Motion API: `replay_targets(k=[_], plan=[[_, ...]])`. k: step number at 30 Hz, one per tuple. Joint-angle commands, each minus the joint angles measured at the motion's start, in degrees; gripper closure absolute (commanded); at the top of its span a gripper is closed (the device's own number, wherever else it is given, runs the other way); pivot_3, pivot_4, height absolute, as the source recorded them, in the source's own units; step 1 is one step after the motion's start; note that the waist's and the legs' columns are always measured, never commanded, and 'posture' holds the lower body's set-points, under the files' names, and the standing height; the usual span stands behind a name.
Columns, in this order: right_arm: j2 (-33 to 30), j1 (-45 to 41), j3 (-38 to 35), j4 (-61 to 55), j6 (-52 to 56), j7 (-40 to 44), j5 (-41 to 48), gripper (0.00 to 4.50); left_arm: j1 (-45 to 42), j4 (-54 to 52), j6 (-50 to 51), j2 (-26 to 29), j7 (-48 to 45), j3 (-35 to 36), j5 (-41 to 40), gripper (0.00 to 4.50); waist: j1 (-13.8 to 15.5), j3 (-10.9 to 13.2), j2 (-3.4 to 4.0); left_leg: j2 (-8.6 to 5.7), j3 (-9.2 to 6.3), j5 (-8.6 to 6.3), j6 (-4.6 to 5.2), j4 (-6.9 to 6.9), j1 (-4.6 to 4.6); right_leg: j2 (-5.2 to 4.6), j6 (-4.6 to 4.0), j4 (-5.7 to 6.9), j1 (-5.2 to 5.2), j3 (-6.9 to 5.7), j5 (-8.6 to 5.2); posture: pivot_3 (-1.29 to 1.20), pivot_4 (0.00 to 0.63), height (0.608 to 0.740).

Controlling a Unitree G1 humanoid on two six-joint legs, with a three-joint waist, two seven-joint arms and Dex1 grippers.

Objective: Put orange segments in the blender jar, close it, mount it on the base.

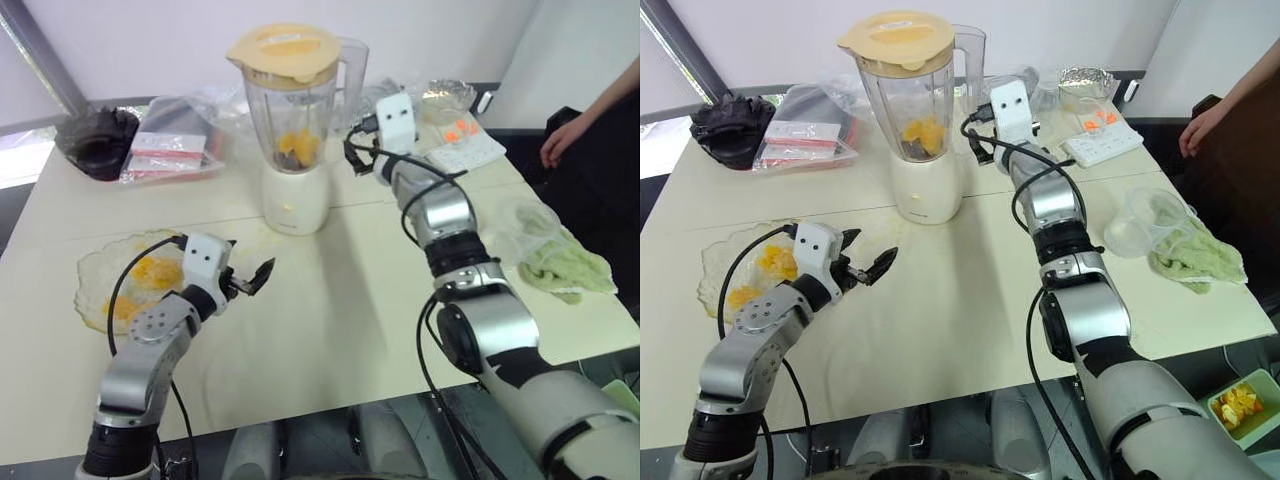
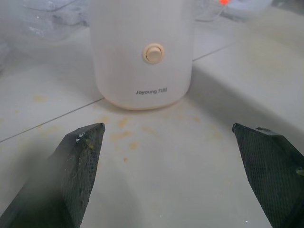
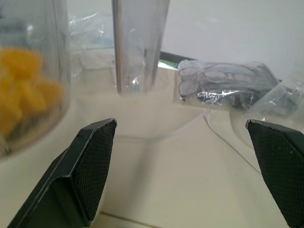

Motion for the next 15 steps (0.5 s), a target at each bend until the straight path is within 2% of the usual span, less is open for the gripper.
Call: replay_targets(k=[1, 3, 8, 11, 15], plan=[[-4.8, 8.1, 3.0, -17.3, 2.7, 11.3, 2.4, 0.02, -0.8, -2.9, 0.9, 0.4, 1.1, 3.1, -1.4, 0.00, 0.2, 0.0, 0.00, -0.01, -0.01, 0.00, 0.00, 0.00, -0.02, 0.00, 0.01, -0.01, 0.00, 0.00, 0.00, 0.00, 0.150, 0.740], [-8.7, 12.9, 4.9, -27.7, 5.2, 17.7, 4.0, 0.02, -0.3, -4.5, 2.2, 2.0, 0.3, 5.7, -3.2, 0.00, 0.3, 0.0, 0.01, -0.03, 0.00, 0.00, 0.00, 0.00, -0.02, 0.00, 0.04, 0.00, -0.01, 0.01, 0.01, 0.00, 0.150, 0.740], [-20.1, 19.4, 0.6, -46.4, 15.0, 32.4, 16.1, 0.02, 0.3, -10.9, 7.8, 6.0, -0.3, 11.7, -8.5, 0.00, 0.3, 0.1, 0.00, 0.00, 0.03, 0.00, 0.00, 0.03, 0.02, 0.04, 0.01, 0.02, -0.02, 0.02, -0.01, 0.00, 0.150, 0.740], [-29.3, 22.8, -3.4, -52.5, 18.4, 41.3, 22.8, 0.02, 0.4, -16.0, 11.6, 9.6, -1.0, 14.0, -11.5, 0.00, 0.7, 0.1, -0.06, 0.07, -0.05, 0.00, 0.00, 0.11, 0.05, 0.17, -0.19, -0.02, 0.07, 0.01, -0.13, 0.00, 0.150, 0.740], [-33.9, 24.0, -6.2, -55.2, 21.4, 43.3, 27.3, 0.02, 0.8, -18.7, 14.8, 12.3, -1.4, 17.7, -15.7, 0.00, 1.2, 0.1, -0.08, 0.07, 0.01, 0.00, 0.00, 0.16, 0.09, 0.20, -0.21, -0.05, 0.10, 0.06, -0.15, 0.00, 0.150, 0.740]])
